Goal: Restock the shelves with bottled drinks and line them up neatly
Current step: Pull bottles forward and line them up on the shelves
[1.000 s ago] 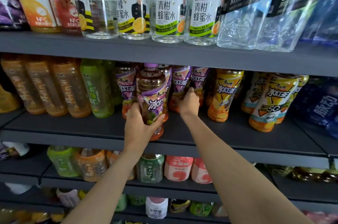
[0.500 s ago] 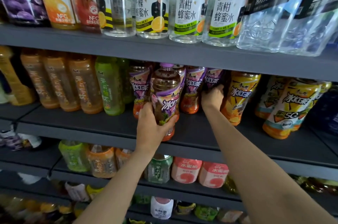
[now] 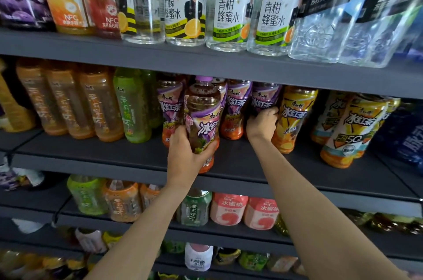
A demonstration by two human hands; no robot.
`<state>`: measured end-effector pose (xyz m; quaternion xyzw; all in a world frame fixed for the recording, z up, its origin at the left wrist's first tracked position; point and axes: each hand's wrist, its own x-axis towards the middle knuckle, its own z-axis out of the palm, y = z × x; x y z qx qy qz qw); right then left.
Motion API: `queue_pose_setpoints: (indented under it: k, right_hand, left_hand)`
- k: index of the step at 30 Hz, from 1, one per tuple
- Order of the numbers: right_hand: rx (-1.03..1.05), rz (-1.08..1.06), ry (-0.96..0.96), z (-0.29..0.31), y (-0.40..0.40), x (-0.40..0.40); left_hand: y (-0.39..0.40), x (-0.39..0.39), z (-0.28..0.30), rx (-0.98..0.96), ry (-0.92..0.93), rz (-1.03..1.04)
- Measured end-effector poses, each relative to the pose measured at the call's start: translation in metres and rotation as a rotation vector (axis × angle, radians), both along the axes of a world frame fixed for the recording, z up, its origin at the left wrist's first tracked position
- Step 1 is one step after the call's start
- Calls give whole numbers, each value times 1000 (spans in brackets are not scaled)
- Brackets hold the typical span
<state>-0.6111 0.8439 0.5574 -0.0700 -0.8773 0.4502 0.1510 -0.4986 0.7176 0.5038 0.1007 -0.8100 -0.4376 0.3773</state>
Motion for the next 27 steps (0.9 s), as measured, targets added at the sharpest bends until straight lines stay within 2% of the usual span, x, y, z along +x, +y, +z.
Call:
queue_pose_setpoints:
  k: [9,17,23,27]
  right_hand:
    - [193,-57,37,1,21,23]
    - [285,41,73,0,33,48]
    - [344,-14,91,-7,62,69]
    - [306,-30,110,-10,76,73]
  left_hand:
    - [2,3,3,-8,-3,11]
    - [3,8,7,-16,-22,23]
    - [9,14,13,-148,-98,98]
    - [26,9,17,-192,-166,89]
